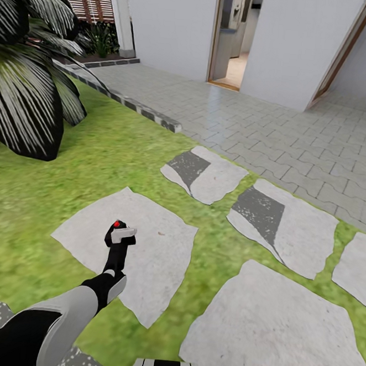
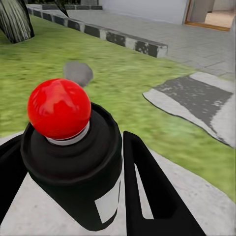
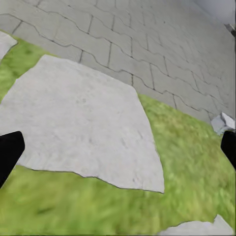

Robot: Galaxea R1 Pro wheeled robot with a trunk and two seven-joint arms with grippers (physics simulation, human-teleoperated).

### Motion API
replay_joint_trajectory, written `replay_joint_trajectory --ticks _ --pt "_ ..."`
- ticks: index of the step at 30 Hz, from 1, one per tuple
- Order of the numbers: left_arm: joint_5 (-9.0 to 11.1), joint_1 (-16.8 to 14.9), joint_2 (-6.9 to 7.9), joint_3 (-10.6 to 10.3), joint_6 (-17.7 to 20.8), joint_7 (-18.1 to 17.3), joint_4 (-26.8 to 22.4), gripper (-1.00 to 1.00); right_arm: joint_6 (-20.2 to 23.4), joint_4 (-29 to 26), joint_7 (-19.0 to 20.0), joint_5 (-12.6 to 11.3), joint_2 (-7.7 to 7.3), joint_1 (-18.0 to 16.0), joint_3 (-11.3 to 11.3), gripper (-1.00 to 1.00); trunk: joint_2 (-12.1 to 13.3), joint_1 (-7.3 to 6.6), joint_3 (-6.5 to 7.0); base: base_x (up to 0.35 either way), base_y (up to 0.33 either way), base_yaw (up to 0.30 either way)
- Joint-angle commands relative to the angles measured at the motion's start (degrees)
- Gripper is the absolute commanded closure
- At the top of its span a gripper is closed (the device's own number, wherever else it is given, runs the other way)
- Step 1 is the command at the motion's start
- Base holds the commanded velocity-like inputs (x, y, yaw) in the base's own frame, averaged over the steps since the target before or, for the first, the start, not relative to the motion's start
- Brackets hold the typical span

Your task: In the garden, pick up the pesticide atomizer on the floor and spray pesticide onto both trees until each tree trunk is fully covered.

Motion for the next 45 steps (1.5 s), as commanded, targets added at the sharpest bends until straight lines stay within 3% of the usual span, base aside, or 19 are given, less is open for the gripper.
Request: replay_joint_trajectory --ticks 1,6,8,10,14,18,26,34,45 --pt "0.02 0.00 -0.28 -0.03 0.00 0.02 0.56 1.00 -0.09 -1.57 1.95 -0.17 2.08 -0.02 -0.03 -1.00 0.02 -0.03 0.23 0.000 0.000 0.000" --pt "0.05 0.00 -0.93 -0.06 0.00 0.09 1.66 1.00 -0.21 -6.81 5.86 -0.35 9.95 0.01 0.02 -1.00 0.08 -0.15 1.34 0.000 0.000 0.000" --pt "0.06 0.01 -1.09 -0.02 0.00 0.11 1.89 1.00 -0.40 -8.38 6.70 -0.25 16.00 0.02 0.12 -1.00 0.11 -0.21 1.78 0.000 0.000 0.000" --pt "0.06 0.00 -1.11 0.04 0.00 0.11 2.01 1.00 -0.50 -8.93 6.93 -0.14 19.61 0.02 0.19 -1.00 0.14 -0.26 2.23 0.000 0.000 0.000" --pt "0.08 0.03 -1.13 0.08 0.00 0.12 2.20 1.00 -0.59 -9.40 7.09 0.00 23.65 0.03 0.34 -1.00 0.19 -0.36 3.11 0.000 0.000 0.000" --pt "0.15 0.01 -1.35 0.02 0.01 0.12 2.39 1.00 -0.60 -9.29 7.24 0.04 25.00 0.03 0.44 -1.00 0.24 -0.46 4.00 0.000 0.000 0.000" --pt "0.15 0.01 -1.37 0.02 0.01 0.12 2.48 1.00 -0.60 -9.14 7.23 0.04 25.54 0.03 0.49 -1.00 0.35 -0.67 5.77 0.000 0.000 0.000" --pt "0.17 0.03 -1.37 0.10 0.01 0.19 3.36 1.00 -0.60 -9.08 7.02 -0.15 27.93 0.03 0.37 -1.00 0.46 -0.88 7.54 0.000 0.000 0.000" --pt "0.25 0.02 -1.37 0.18 0.08 0.14 4.96 1.00 -0.60 -8.88 6.95 -0.08 30.03 0.03 0.38 -1.00 0.60 -1.16 9.98 0.000 0.000 0.000"
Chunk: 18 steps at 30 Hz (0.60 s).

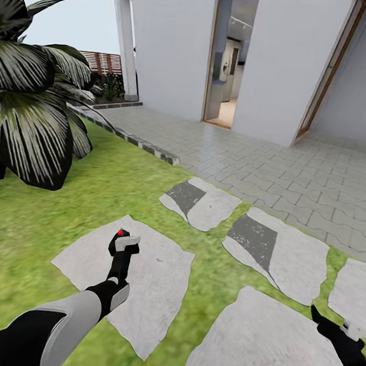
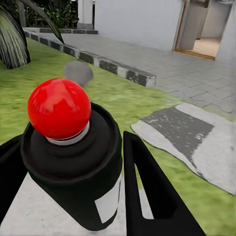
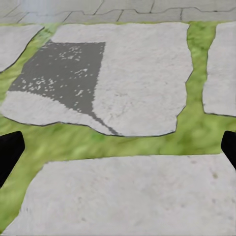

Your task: In the garden, pick up the pesticide atomizer on the floor and spray pesticide onto both trees until each tree trunk is fully covered.

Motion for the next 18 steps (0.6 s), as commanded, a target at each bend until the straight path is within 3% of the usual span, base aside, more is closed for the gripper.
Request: replay_joint_trajectory --ticks 1,6,11,14,18 --pt "-0.03 0.01 0.00 -0.04 -0.01 0.00 0.04 1.00 0.00 0.01 0.03 0.31 0.85 0.00 0.06 -1.00 0.02 -0.02 0.23 0.000 0.000 0.000" --pt "-0.03 -0.02 0.04 -0.04 0.00 0.02 0.07 1.00 0.00 -0.22 0.07 2.41 3.06 -0.04 0.70 -1.00 0.08 -0.15 1.34 0.000 0.000 0.000" --pt "-0.03 0.00 0.14 -0.02 0.01 0.06 0.08 1.00 -0.04 -0.58 0.08 3.80 7.21 -0.08 3.34 -1.00 0.15 -0.28 2.44 0.000 0.000 0.000" --pt "0.26 0.00 0.16 -0.01 0.01 0.07 0.08 1.00 -0.05 -0.64 0.08 6.86 9.16 -0.08 5.08 -1.00 0.19 -0.36 3.11 0.000 0.000 0.000" --pt "1.18 0.01 0.17 -0.02 0.02 0.07 0.08 1.00 -0.02 -0.66 0.08 10.22 10.22 -0.09 5.88 -1.00 0.25 -0.46 4.00 0.000 0.000 0.000"
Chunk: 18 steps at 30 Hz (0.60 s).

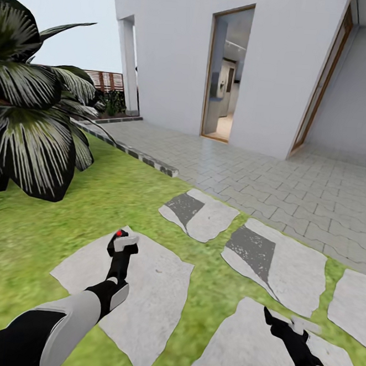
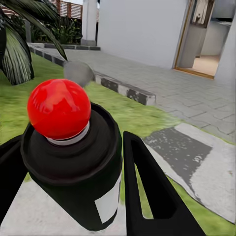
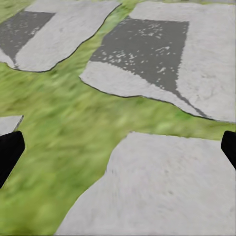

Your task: In the garden, pick up the pesticide atomizer on the floor and spray pesticide onto both trees until each tree trunk is fully covered.

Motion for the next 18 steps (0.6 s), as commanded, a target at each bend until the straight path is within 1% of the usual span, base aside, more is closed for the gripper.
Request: replay_joint_trajectory --ticks 1,2,4,7,12,18 --pt "0.11 0.01 0.00 -0.05 0.01 0.01 0.00 1.00 0.01 0.00 0.00 0.57 0.38 0.00 0.09 -1.00 0.02 -0.02 0.23 0.000 0.000 0.000" --pt "0.59 0.01 -0.04 -0.06 0.01 -0.03 0.00 1.00 0.02 0.12 0.00 6.68 2.68 -0.04 0.60 -1.00 0.03 -0.05 0.45 0.000 0.000 0.000" --pt "0.65 0.03 -0.07 -0.06 0.01 -0.06 0.00 1.00 0.03 0.27 0.00 8.24 3.28 -0.07 0.70 -1.00 0.06 -0.10 0.89 0.000 0.000 0.000" --pt "0.70 0.01 -0.07 -0.06 0.01 -0.07 0.00 1.00 0.03 0.97 -0.03 9.01 3.56 -0.07 0.72 -1.00 0.10 -0.18 1.56 0.000 0.000 0.000" --pt "0.76 -0.01 -0.03 -0.06 0.01 -0.08 0.00 1.00 -0.05 2.61 -0.11 9.37 3.60 -0.09 0.73 -1.00 0.17 -0.31 2.67 0.000 0.000 0.000" --pt "0.76 0.01 -0.07 -0.06 0.01 -0.08 0.00 1.00 -0.06 2.77 -0.42 9.38 3.62 -0.14 0.73 -1.00 0.25 -0.46 4.00 0.000 0.000 0.000"
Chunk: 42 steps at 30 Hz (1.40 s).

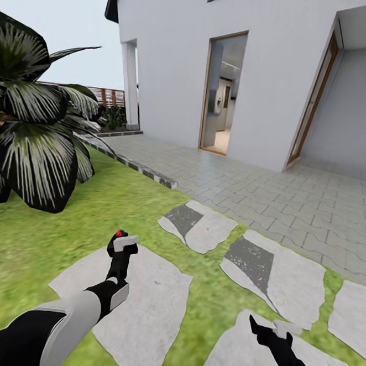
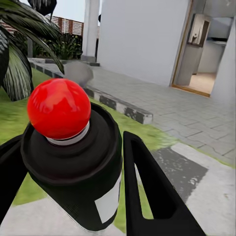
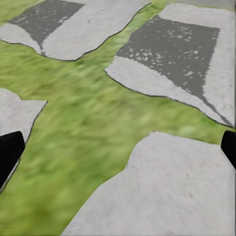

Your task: In the garden, pick up the pesticide atomizer on the floor and spray pesticide onto both trees until each tree trunk is fully covered.

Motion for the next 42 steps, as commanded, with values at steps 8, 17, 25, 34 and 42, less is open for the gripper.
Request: replay_joint_trajectory --ticks 8,17,25,34,42 --pt "-0.04 -0.01 -0.01 -0.03 0.00 0.01 0.00 1.00 0.01 0.03 -1.23 0.00 0.12 -0.03 0.00 -1.00 0.11 -0.20 1.78 0.000 0.000 0.000" --pt "-0.01 0.01 0.00 -0.03 1.95 0.01 0.00 1.00 0.02 0.07 -1.34 0.00 0.15 -0.03 0.00 -1.00 1.78 -1.21 3.61 0.000 0.000 0.000" --pt "-0.01 -0.01 0.04 -0.03 2.62 0.01 0.00 1.00 0.03 0.12 -1.35 0.00 0.16 -0.04 0.00 -1.00 4.99 -2.97 5.04 0.000 0.000 0.000" --pt "-0.01 -0.02 0.02 -0.03 2.64 0.01 0.00 1.00 0.03 0.64 -1.35 0.00 0.16 -0.04 0.00 -1.00 8.60 -4.95 6.66 0.000 0.000 0.000" --pt "-0.01 -0.03 -0.02 -0.03 2.64 0.01 0.00 1.00 0.00 1.48 -1.35 -0.04 0.16 -0.04 0.00 -1.00 11.81 -6.70 8.09 0.000 0.000 0.000"
